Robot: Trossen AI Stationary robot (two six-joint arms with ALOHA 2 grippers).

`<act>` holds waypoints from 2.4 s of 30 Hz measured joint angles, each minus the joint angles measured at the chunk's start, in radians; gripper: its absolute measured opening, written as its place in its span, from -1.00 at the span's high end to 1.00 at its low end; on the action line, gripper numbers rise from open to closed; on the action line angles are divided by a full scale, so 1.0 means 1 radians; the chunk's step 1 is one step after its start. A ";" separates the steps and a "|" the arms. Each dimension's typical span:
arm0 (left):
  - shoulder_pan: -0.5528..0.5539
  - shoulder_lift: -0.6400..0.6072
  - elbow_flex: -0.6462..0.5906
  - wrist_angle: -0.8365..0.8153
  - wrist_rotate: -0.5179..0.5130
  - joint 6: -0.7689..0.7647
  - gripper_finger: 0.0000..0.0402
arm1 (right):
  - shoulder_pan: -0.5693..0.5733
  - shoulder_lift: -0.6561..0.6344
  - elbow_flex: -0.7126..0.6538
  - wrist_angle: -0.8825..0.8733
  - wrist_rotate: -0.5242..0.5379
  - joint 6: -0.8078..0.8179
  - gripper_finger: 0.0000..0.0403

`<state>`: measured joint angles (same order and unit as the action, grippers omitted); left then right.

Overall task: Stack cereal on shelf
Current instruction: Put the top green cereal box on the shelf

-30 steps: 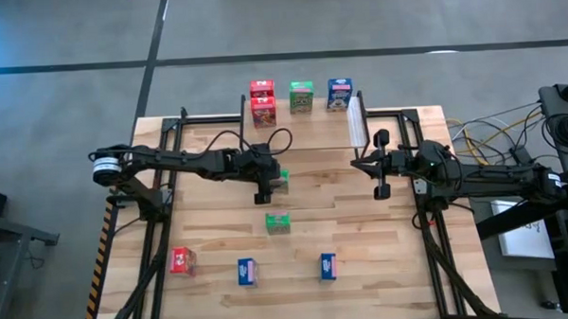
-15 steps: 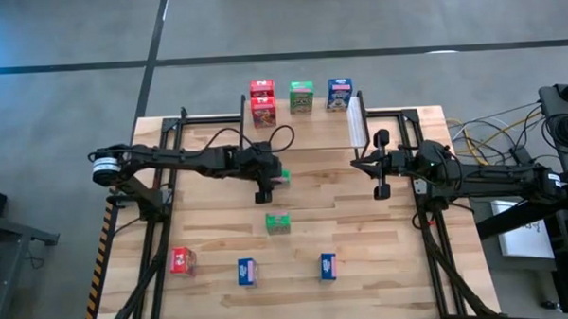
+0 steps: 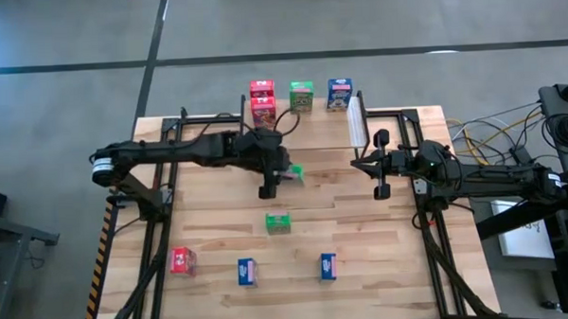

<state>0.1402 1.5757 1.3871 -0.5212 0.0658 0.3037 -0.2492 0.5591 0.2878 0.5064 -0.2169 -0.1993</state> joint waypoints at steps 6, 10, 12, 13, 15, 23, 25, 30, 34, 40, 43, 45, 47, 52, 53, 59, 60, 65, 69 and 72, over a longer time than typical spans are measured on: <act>0.022 0.014 0.184 -0.071 0.001 0.097 0.20 | 0.000 0.000 0.000 0.000 0.000 -0.001 0.94; 0.062 0.051 0.286 -0.106 0.000 0.114 0.20 | 0.000 0.000 0.000 0.000 0.000 -0.001 0.94; 0.083 0.077 0.328 -0.110 0.000 0.115 0.20 | 0.000 0.000 0.000 0.000 0.000 -0.002 0.94; 0.091 0.093 0.346 -0.115 0.000 0.114 0.20 | 0.000 0.000 0.000 0.000 0.000 -0.002 0.94; 0.112 0.124 0.377 -0.119 0.000 0.115 0.20 | 0.000 0.000 0.000 0.000 0.000 -0.001 0.94; 0.182 0.221 0.451 -0.166 -0.002 0.168 0.20 | 0.000 0.000 0.000 0.000 0.000 -0.003 0.94; 0.195 0.235 0.451 -0.157 -0.003 0.179 0.20 | 0.000 0.000 0.000 0.000 0.000 -0.005 0.94; 0.221 0.253 0.452 -0.136 -0.004 0.211 0.20 | 0.000 0.000 0.000 0.000 0.000 -0.008 0.94; 0.235 0.266 0.452 -0.119 -0.003 0.216 0.20 | 0.000 0.000 0.000 0.000 0.000 -0.010 0.94; 0.257 0.288 0.494 -0.131 -0.003 0.216 0.20 | 0.000 0.000 0.000 0.000 0.000 -0.011 0.94; 0.270 0.299 0.516 -0.140 -0.003 0.209 0.20 | 0.000 0.000 0.000 0.000 0.000 -0.011 0.94; 0.277 0.310 0.532 -0.159 -0.003 0.196 0.20 | 0.000 0.000 0.000 0.000 0.000 -0.011 0.94; 0.282 0.325 0.548 -0.168 -0.003 0.180 0.20 | 0.000 0.000 0.000 0.000 0.000 -0.011 0.94; 0.283 0.375 0.599 -0.235 0.000 0.178 0.20 | 0.000 0.000 0.000 0.000 0.000 -0.011 0.94; 0.283 0.383 0.615 -0.254 0.000 0.178 0.20 | 0.000 0.000 0.000 0.000 0.000 -0.011 0.94; 0.285 0.438 0.730 -0.359 0.000 0.174 0.19 | 0.000 0.000 0.000 0.000 0.001 -0.012 0.94; 0.286 0.446 0.743 -0.365 0.000 0.174 0.18 | 0.000 0.000 0.000 0.000 0.000 -0.013 0.94; 0.289 0.464 0.775 -0.371 -0.004 0.188 0.14 | 0.000 0.000 0.000 0.000 0.000 -0.012 0.94; 0.291 0.464 0.769 -0.372 -0.008 0.192 0.09 | 0.000 0.000 0.000 0.000 0.000 -0.012 0.94; 0.293 0.464 0.764 -0.372 -0.033 0.188 0.06 | 0.000 0.000 0.000 0.000 0.001 -0.013 0.94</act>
<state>0.4335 2.0396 2.1511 -0.8931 0.0327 0.4918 -0.2493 0.5587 0.2878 0.5060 -0.2161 -0.2119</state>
